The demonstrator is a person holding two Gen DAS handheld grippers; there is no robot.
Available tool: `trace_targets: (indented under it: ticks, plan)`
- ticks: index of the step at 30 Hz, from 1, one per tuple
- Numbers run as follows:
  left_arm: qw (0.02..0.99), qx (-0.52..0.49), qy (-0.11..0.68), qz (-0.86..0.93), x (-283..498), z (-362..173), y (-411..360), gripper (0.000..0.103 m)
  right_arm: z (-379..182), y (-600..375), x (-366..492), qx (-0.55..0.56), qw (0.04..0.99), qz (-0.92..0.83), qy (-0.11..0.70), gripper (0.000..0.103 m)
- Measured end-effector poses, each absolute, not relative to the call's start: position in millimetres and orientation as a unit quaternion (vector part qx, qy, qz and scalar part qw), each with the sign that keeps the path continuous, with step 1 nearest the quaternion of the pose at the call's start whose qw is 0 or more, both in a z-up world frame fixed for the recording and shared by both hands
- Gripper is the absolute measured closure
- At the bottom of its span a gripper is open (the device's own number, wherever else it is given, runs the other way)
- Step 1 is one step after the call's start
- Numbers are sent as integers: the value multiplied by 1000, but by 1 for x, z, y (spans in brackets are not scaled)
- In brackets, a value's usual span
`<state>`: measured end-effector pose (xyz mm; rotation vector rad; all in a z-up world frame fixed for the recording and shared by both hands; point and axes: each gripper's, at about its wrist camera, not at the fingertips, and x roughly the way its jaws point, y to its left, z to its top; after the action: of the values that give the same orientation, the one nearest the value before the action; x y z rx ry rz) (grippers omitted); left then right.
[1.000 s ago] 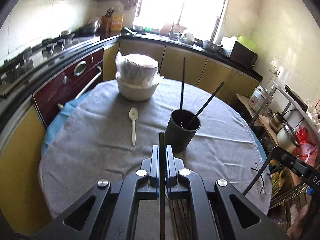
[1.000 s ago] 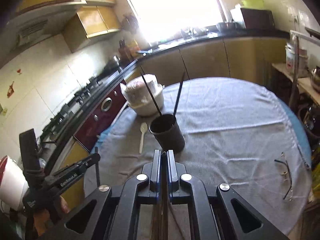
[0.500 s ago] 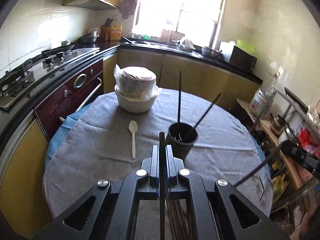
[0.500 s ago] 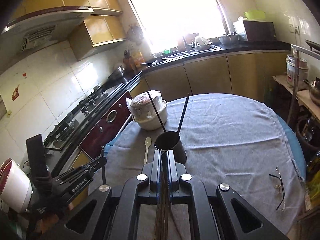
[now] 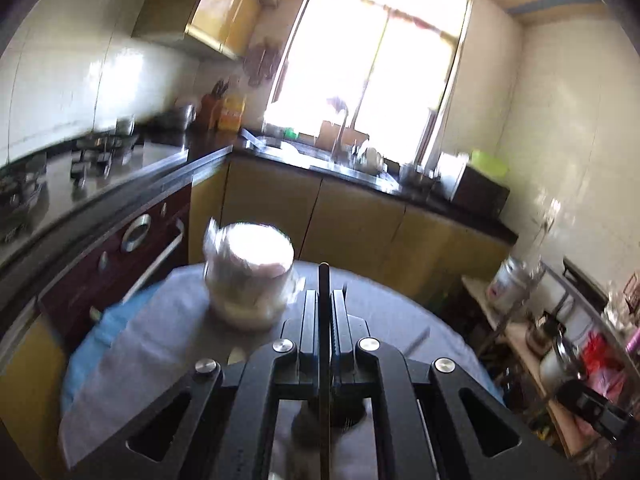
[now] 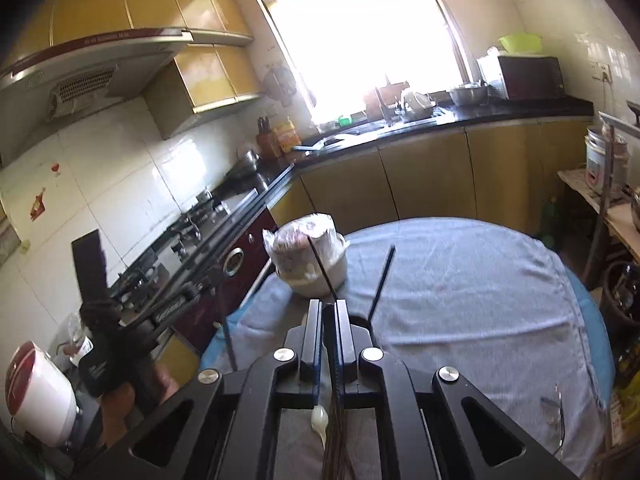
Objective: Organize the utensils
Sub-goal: 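Carry the chopsticks with both grippers over the black cup and lower them in, then open both grippers to release the chopsticks into the cup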
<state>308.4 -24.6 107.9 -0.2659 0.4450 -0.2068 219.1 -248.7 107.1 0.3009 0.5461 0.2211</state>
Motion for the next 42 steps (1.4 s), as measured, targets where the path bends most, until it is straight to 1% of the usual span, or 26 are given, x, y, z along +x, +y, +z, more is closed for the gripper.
trace_targets:
  ticks: [3, 7, 12, 17, 21, 27, 33, 36, 37, 39, 40, 41, 42]
  plan:
    - [970, -131, 181, -95, 326, 121, -33, 98, 124, -250, 237, 148, 948, 113, 257, 97]
    - [976, -135, 152, -80, 353, 124, -40, 98, 139, -251, 263, 148, 950, 120, 248, 97]
    - [977, -156, 137, -57, 384, 106, -39, 98, 144, -247, 293, 143, 952, 123, 241, 97]
    - [978, -171, 117, -32, 397, 75, -35, 98, 125, -242, 312, 144, 948, 124, 256, 97]
    - [980, -157, 116, -25, 400, 51, -42, 98, 102, -245, 321, 149, 944, 121, 269, 97]
    - [980, -140, 136, -40, 397, 26, -49, 98, 76, -251, 326, 158, 938, 115, 286, 97]
    - [977, -143, 151, -52, 383, 13, -48, 98, 59, -256, 326, 169, 932, 108, 301, 97]
    - [973, -138, 177, -48, 385, 7, -48, 98, 50, -256, 326, 171, 928, 108, 313, 97]
    - [971, -139, 188, -57, 385, 5, -48, 96, 47, -256, 326, 171, 927, 108, 317, 97]
    - [965, -137, 211, -72, 384, 2, -47, 88, 40, -257, 325, 177, 923, 109, 324, 96]
    - [964, -137, 215, -72, 382, 2, -47, 75, 37, -257, 325, 180, 922, 106, 326, 95]
    - [964, -136, 219, -68, 380, 1, -46, 59, 34, -257, 324, 185, 921, 105, 327, 94]
    - [964, -135, 220, -63, 377, 1, -45, 52, 31, -258, 323, 190, 919, 108, 328, 94]
